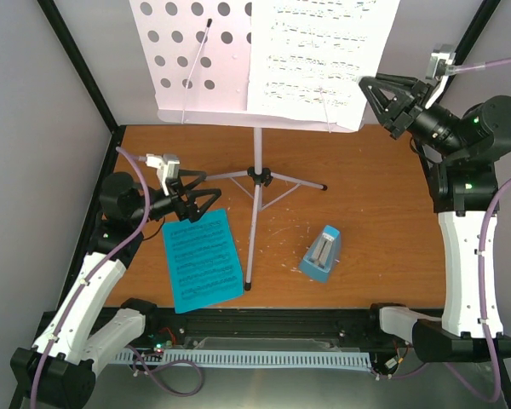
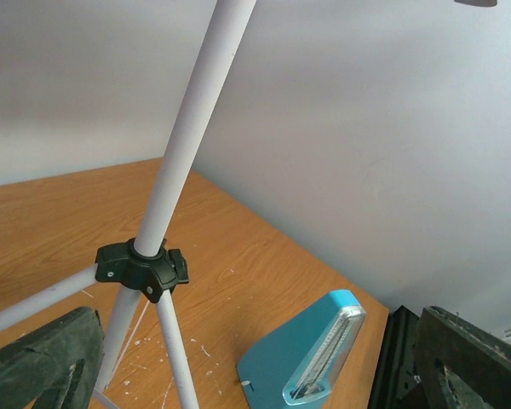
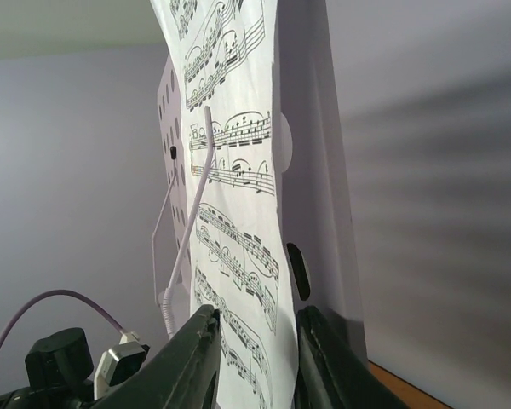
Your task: Pack up the instrument practice props
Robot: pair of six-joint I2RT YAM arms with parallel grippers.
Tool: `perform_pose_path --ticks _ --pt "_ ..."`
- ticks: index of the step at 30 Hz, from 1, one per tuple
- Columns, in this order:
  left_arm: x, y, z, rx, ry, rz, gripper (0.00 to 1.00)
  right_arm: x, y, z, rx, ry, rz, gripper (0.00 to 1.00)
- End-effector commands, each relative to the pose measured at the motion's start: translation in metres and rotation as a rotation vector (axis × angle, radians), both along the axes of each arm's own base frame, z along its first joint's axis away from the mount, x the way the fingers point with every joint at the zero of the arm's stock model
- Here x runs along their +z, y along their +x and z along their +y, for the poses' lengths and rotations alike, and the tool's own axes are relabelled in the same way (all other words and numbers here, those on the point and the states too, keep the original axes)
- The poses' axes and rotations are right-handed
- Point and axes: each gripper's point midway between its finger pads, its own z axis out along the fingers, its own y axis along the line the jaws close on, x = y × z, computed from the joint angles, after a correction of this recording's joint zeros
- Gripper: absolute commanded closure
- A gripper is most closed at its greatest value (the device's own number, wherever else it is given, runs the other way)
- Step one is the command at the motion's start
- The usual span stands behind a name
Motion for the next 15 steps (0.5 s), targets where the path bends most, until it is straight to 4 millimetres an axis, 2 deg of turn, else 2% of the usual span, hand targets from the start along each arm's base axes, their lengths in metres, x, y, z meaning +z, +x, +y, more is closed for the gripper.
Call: perform_pose_path --ticks 1,8,12,15 --pt "0.022 -0.007 0.0 -0.019 -0.045 -0.046 0.01 0.014 -0.007 0.004 0.008 -0.007 -0.048 0.75" --pt "0.03 -0.006 -0.001 -0.032 -0.112 -0.019 0.01 0.02 -0.006 0.013 0.032 -0.009 -0.069 0.75" --pt "0.047 -0.01 -0.007 -0.055 -0.138 -0.038 0.01 0.026 -0.003 0.015 0.027 -0.01 -0.081 0.75" --pt "0.066 -0.02 -0.025 -0.095 -0.129 -0.077 0.02 0.031 0.001 0.016 0.01 -0.007 -0.097 0.75"
